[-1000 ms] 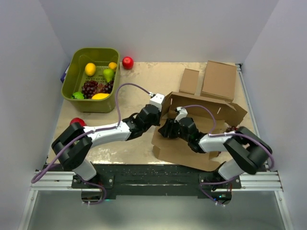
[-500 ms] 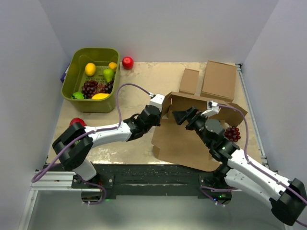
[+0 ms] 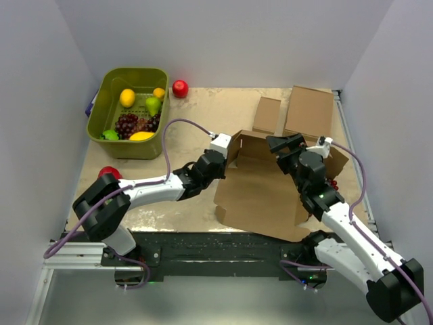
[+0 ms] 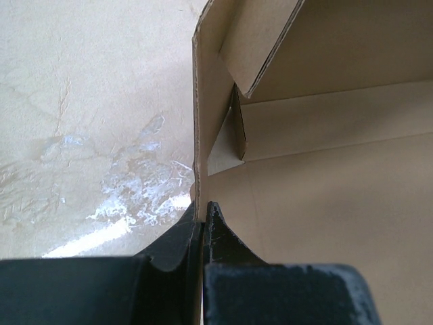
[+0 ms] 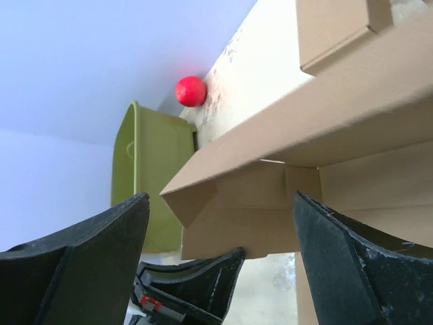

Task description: Fold the paper box

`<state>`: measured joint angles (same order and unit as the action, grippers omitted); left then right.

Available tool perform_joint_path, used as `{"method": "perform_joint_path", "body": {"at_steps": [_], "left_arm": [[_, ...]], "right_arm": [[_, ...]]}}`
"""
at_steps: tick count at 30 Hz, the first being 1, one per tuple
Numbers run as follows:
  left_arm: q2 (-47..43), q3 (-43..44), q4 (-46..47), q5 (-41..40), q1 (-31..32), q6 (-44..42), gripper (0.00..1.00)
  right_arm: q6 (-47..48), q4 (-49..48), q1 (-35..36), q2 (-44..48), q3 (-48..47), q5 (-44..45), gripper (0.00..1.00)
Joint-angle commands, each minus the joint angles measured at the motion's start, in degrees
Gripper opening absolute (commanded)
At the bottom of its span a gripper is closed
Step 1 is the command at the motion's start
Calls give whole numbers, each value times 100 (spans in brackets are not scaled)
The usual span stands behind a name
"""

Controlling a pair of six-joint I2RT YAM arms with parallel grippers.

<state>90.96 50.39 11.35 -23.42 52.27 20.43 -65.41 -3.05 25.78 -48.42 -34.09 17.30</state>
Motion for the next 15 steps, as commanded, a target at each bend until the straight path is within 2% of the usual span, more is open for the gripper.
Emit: {"method": "perform_joint_path", "body": {"at_steps": [1,7,15], "left_arm": [[-122,-179,-204,-57,20,-47,0],[-192,-214,-160,-66,29,-153,0],[-157,-214,-107,-5,38,-197,0]], "right_arm": [[-815,-179,-64,307,358,588,88],[-710,-64,-161,413,420,1196,86],[-473,-310,-398,141,376,1337,84]]}}
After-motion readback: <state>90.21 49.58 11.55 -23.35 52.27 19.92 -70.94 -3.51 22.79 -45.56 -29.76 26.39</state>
